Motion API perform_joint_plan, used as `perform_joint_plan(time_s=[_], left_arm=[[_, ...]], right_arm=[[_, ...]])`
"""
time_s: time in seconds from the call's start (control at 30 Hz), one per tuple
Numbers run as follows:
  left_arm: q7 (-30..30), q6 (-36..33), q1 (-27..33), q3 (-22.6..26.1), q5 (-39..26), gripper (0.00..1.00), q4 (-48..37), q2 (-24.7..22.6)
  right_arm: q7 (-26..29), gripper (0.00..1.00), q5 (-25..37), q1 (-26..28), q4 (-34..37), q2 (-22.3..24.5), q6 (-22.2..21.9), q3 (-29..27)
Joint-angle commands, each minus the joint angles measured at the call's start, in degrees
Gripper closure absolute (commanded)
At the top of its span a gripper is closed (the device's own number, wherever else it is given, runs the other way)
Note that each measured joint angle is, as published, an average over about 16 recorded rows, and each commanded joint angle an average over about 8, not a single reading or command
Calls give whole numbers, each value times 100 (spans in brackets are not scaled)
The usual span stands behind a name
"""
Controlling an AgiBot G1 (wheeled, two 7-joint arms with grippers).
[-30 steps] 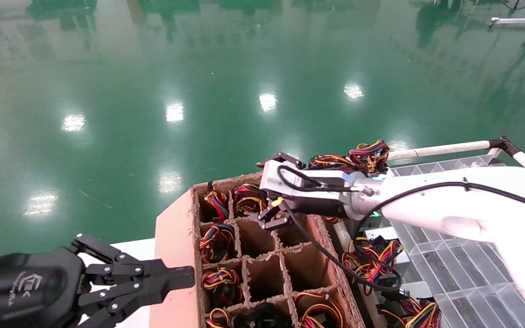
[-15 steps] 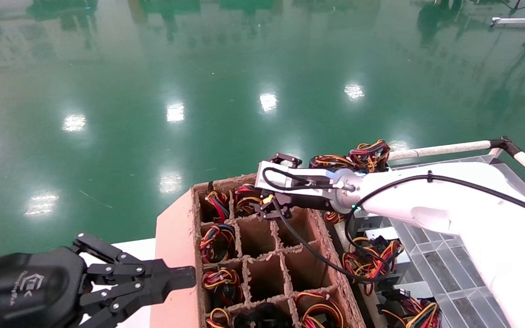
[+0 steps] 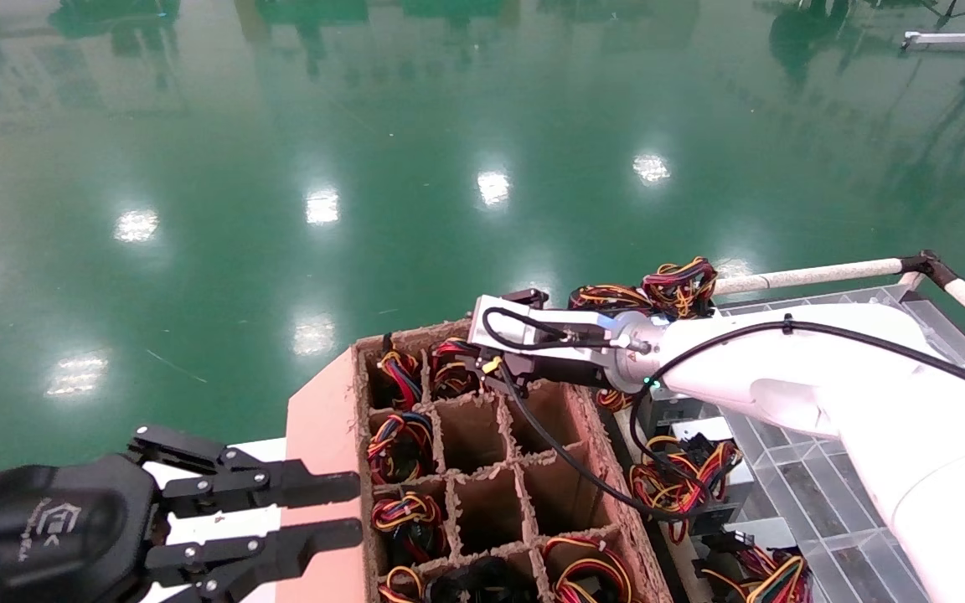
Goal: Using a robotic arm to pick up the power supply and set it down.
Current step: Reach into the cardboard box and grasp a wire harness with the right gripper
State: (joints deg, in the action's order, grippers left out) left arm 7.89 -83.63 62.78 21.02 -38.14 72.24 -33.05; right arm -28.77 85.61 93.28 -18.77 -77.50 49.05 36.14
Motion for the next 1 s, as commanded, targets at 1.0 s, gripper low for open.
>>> perform_joint_plan(time_s=[1.0], left_arm=[[-1,1,0,1,1,43,0,1]], right_arm=[[163,100,-1061,309,518,230,806,85]])
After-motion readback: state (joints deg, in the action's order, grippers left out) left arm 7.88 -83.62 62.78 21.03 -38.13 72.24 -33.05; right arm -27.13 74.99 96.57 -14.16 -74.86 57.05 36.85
